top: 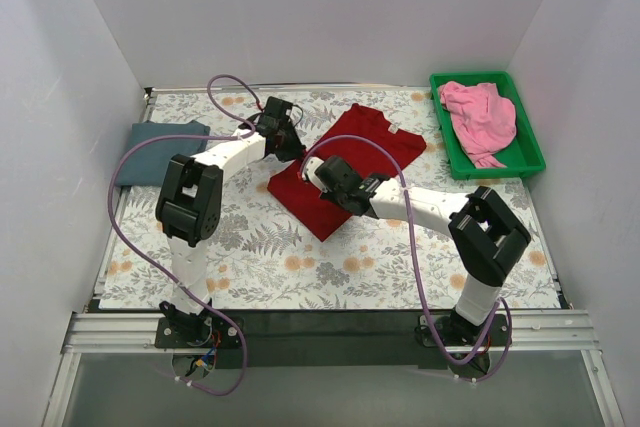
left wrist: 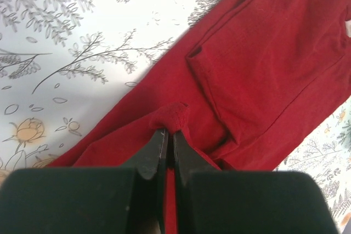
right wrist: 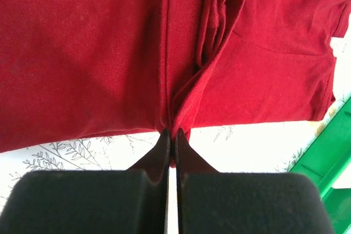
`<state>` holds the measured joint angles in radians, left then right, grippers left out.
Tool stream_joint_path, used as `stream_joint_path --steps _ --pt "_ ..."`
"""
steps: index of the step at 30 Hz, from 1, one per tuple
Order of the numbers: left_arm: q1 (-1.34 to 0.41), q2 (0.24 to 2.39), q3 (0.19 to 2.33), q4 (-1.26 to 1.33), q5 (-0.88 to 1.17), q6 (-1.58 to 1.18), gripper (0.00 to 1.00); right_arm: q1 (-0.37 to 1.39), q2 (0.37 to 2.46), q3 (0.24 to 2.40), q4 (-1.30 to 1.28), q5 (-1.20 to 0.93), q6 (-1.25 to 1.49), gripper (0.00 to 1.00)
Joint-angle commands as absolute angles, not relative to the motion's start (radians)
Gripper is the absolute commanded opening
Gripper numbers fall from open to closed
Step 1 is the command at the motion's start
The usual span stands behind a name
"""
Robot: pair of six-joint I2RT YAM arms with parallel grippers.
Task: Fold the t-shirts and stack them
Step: Fold the tshirt
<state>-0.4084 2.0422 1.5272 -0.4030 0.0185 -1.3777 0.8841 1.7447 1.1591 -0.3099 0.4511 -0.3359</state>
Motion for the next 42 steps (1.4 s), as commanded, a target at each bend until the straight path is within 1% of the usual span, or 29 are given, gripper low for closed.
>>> stream_joint_path --steps 1,10,11,12,15,21,23,24,25,27,28,29,31,37,38,39,42 --pt "-0.405 2.036 1.539 -0.318 -0.040 -1.333 0.00 0.870 1.747 1.135 -0.330 0.503 -0.311 0.01" --pt "-0.419 2.049 1.520 -0.281 -0.081 -1.315 0.01 0.850 1.763 1.121 -0.325 0.505 -0.288 0.02" --pt "-0.420 2.049 1.511 -0.275 -0.083 -1.312 0.04 0.847 1.767 1.121 -0.324 0.508 -0.287 0.03" --pt "-0.419 2.048 1.505 -0.259 -0.084 -1.310 0.13 0.845 1.770 1.121 -0.322 0.506 -0.282 0.04" --pt "-0.419 2.042 1.499 -0.236 -0.087 -1.296 0.19 0.839 1.770 1.127 -0.324 0.499 -0.272 0.05" --pt "-0.439 2.025 1.497 -0.213 -0.083 -1.267 0.21 0.836 1.750 1.138 -0.357 0.483 -0.247 0.04" --pt "-0.442 2.017 1.493 -0.213 -0.090 -1.267 0.23 0.836 1.741 1.134 -0.359 0.492 -0.242 0.05" --pt "-0.442 2.013 1.490 -0.213 -0.092 -1.269 0.27 0.836 1.741 1.134 -0.359 0.502 -0.239 0.06" --pt "-0.440 1.999 1.480 -0.215 -0.101 -1.273 0.36 0.836 1.744 1.132 -0.360 0.521 -0.236 0.14" --pt "-0.442 1.970 1.462 -0.213 -0.116 -1.282 0.49 0.828 1.752 1.135 -0.360 0.537 -0.232 0.20" --pt "-0.440 1.951 1.433 -0.215 -0.130 -1.290 0.60 0.819 1.753 1.140 -0.360 0.546 -0.223 0.26" --pt "-0.442 1.930 1.415 -0.215 -0.143 -1.290 0.64 0.813 1.755 1.143 -0.360 0.551 -0.218 0.29" --pt "-0.442 1.858 1.347 -0.218 -0.179 -1.305 0.65 0.786 1.752 1.155 -0.360 0.555 -0.206 0.34" --pt "-0.442 1.715 1.171 -0.219 -0.179 -1.338 0.66 0.663 1.798 1.186 -0.353 0.532 -0.189 0.34" --pt "-0.442 1.709 1.132 -0.218 -0.183 -1.338 0.67 0.651 1.808 1.195 -0.350 0.532 -0.180 0.34" --pt "-0.440 1.706 1.118 -0.218 -0.189 -1.333 0.70 0.637 1.810 1.201 -0.348 0.531 -0.169 0.34" --pt "-0.442 1.720 1.091 -0.219 -0.209 -1.313 0.74 0.594 1.799 1.219 -0.348 0.525 -0.111 0.34"
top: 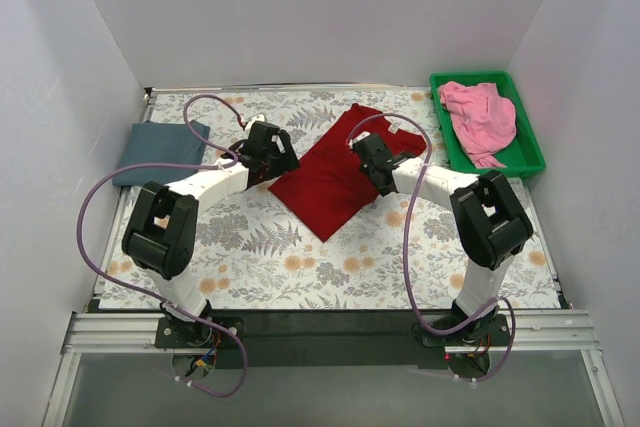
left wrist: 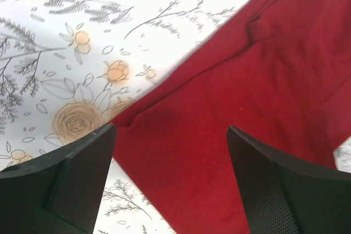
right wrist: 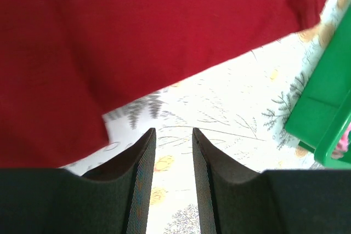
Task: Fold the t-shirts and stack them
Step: Fold the tshirt
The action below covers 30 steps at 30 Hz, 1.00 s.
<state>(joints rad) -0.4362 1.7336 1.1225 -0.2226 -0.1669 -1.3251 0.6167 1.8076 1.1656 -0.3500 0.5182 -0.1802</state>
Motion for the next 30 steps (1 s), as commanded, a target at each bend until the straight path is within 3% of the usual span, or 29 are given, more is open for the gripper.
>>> stream_joint_path --steps 1,9,15,17,23,25,30 --pt "-0.442 1.729 1.091 -0.221 -0.207 -1.307 0.76 0.591 1.792 1.223 -0.348 0.500 -0.100 0.34" --pt "-0.442 1.828 1.118 -0.294 -0.184 -1.285 0.78 0.584 1.671 1.155 -0.345 0.328 -0.017 0.34" --pt "-0.445 1.760 1.017 -0.413 -0.045 -1.414 0.49 0.584 1.545 1.056 -0.336 0.215 0.057 0.35" --pt "-0.457 1.691 0.930 -0.440 -0.002 -1.472 0.45 0.581 1.502 1.020 -0.336 0.201 0.081 0.35" --pt "-0.639 1.523 0.736 -0.359 0.210 -1.686 0.43 0.505 1.431 0.928 -0.313 0.112 0.101 0.35" --pt "-0.707 1.516 0.730 -0.348 0.212 -1.698 0.47 0.463 1.410 0.905 -0.295 0.060 0.109 0.35" --pt "-0.709 1.437 0.831 -0.477 -0.093 -1.668 0.57 0.442 1.382 0.884 -0.284 -0.027 0.094 0.35"
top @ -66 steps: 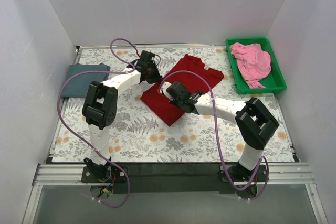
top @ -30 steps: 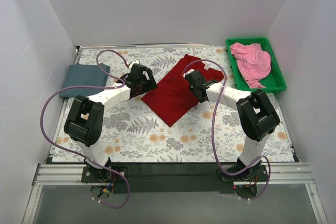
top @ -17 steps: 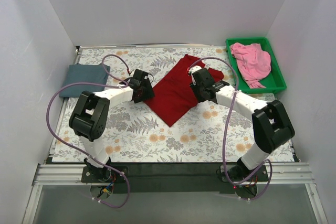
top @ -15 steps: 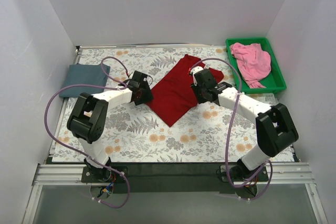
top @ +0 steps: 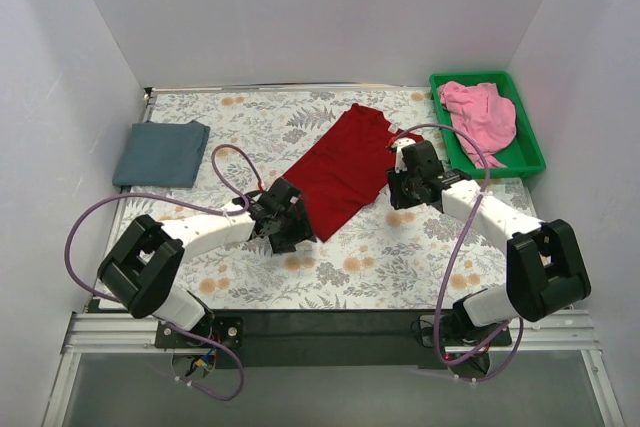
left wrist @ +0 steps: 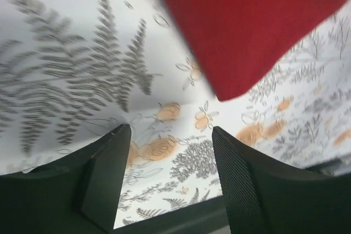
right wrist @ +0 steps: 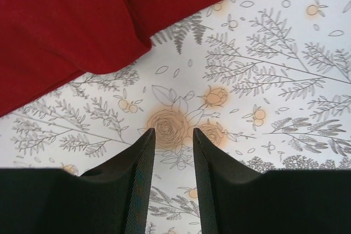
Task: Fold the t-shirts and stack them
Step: Fold the tshirt
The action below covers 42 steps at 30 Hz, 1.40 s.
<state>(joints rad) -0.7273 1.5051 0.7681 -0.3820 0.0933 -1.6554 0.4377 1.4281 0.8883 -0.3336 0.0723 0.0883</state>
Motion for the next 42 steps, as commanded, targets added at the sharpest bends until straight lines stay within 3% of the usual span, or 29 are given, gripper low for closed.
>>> stream_joint_path --steps 1,6,12,18,21,25,29,35,39,42 --pt "-0.700 1.439 0.850 -0.491 -0.135 -1.649 0.57 0.442 1.381 0.881 -0.282 -0.046 0.094 0.35" --pt "-0.608 1.552 0.969 -0.471 -0.311 -1.450 0.60 0.440 1.371 0.853 -0.259 -0.120 0.110 0.35" --pt "-0.473 1.750 1.158 -0.407 -0.313 -1.306 0.60 0.442 1.344 0.818 -0.252 -0.146 0.121 0.35" --pt "-0.459 1.928 1.313 -0.445 -0.287 -1.207 0.56 0.442 1.301 0.776 -0.253 -0.129 0.120 0.35" --pt "-0.457 1.951 1.309 -0.475 -0.255 -1.207 0.45 0.442 1.282 0.759 -0.253 -0.126 0.118 0.35" --pt "-0.465 1.915 1.243 -0.564 -0.203 -1.261 0.18 0.442 1.255 0.744 -0.255 -0.110 0.118 0.35" --pt "-0.503 1.813 1.089 -0.626 -0.098 -1.390 0.12 0.442 1.239 0.736 -0.255 -0.100 0.117 0.35" --pt "-0.595 1.591 0.819 -0.546 0.173 -1.600 0.19 0.440 1.249 0.744 -0.255 -0.098 0.104 0.35" --pt "-0.641 1.494 0.778 -0.517 0.216 -1.658 0.53 0.440 1.276 0.759 -0.255 -0.110 0.078 0.35" --pt "-0.641 1.416 0.819 -0.566 0.102 -1.640 0.65 0.434 1.299 0.784 -0.255 -0.130 0.064 0.34"
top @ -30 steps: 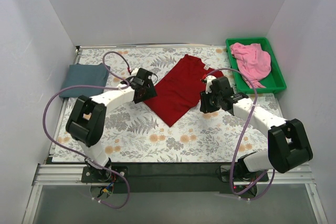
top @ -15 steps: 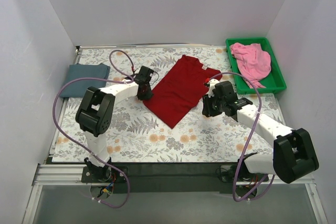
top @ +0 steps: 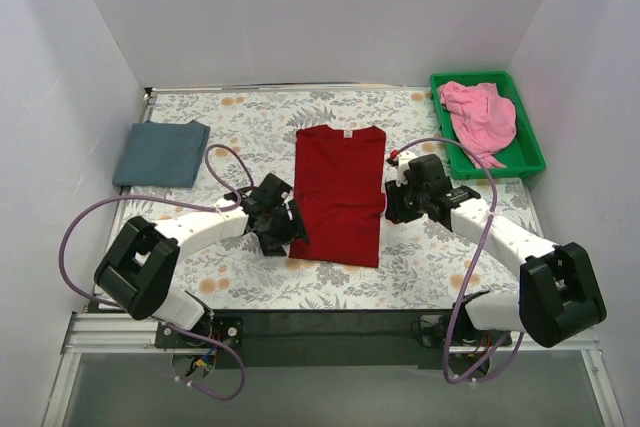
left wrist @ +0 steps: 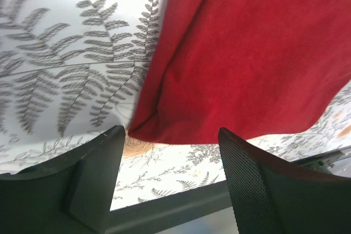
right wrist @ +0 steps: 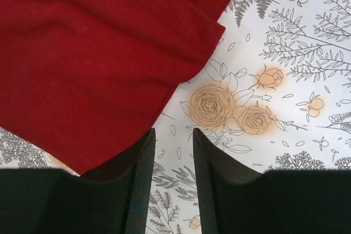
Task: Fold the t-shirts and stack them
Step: Fold the tshirt
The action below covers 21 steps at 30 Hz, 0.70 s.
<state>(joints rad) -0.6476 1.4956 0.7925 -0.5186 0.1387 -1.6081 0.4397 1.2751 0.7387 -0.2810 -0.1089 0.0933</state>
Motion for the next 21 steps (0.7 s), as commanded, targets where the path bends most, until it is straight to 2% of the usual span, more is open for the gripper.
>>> stream_joint_path --steps 1,6,16,21 --pt "-0.643 1.402 0.834 -0.574 0.041 -1.623 0.65 0.430 1.307 0.791 -0.255 -0.135 0.063 0.35" --pt "-0.620 1.448 0.945 -0.536 -0.094 -1.448 0.62 0.373 1.391 0.857 -0.238 -0.198 0.075 0.34" --pt "-0.558 1.684 1.114 -0.309 -0.057 -1.174 0.53 0.261 1.548 0.942 -0.176 -0.406 0.103 0.36" --pt "-0.546 1.775 1.180 -0.269 -0.038 -1.100 0.52 0.245 1.629 0.969 -0.147 -0.457 0.112 0.36"
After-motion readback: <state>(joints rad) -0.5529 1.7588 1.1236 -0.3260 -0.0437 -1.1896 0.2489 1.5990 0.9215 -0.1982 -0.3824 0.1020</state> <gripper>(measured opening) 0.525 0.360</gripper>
